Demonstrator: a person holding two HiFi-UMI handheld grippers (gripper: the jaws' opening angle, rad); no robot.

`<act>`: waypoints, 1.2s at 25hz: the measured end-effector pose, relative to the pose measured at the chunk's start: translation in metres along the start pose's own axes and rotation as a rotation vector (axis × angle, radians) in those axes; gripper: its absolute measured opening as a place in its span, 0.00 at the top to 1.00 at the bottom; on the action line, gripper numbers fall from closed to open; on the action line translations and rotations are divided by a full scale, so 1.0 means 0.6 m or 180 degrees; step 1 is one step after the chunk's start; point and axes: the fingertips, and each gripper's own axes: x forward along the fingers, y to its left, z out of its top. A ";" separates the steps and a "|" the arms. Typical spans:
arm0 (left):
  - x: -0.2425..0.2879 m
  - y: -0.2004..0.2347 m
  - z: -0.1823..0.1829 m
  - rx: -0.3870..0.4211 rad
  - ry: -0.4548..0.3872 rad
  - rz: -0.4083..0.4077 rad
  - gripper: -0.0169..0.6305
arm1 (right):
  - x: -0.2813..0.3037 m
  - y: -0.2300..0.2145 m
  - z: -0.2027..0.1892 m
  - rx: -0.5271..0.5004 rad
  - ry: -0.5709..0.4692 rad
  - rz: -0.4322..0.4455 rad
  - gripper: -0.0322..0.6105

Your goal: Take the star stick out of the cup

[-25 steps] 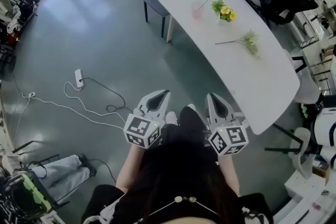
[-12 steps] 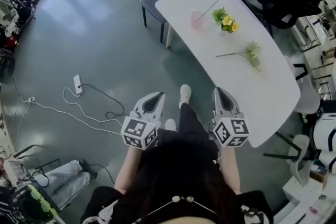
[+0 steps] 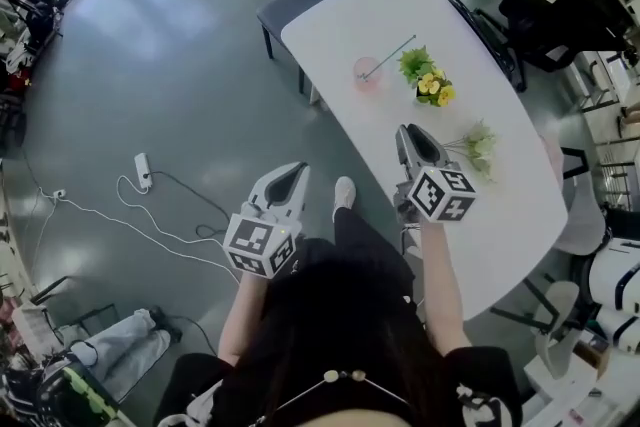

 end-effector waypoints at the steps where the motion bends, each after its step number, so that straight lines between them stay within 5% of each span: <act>1: 0.017 0.006 0.008 -0.0018 0.0000 0.0029 0.96 | 0.032 -0.016 0.005 0.0117 0.0061 0.0044 0.81; 12: 0.076 0.065 0.038 -0.0189 0.0065 0.0303 0.96 | 0.286 -0.111 0.005 0.0266 0.0706 0.0031 0.76; 30: 0.111 0.166 0.086 -0.0130 0.0046 0.0302 0.96 | 0.347 -0.148 -0.013 0.0343 0.0943 -0.0345 0.86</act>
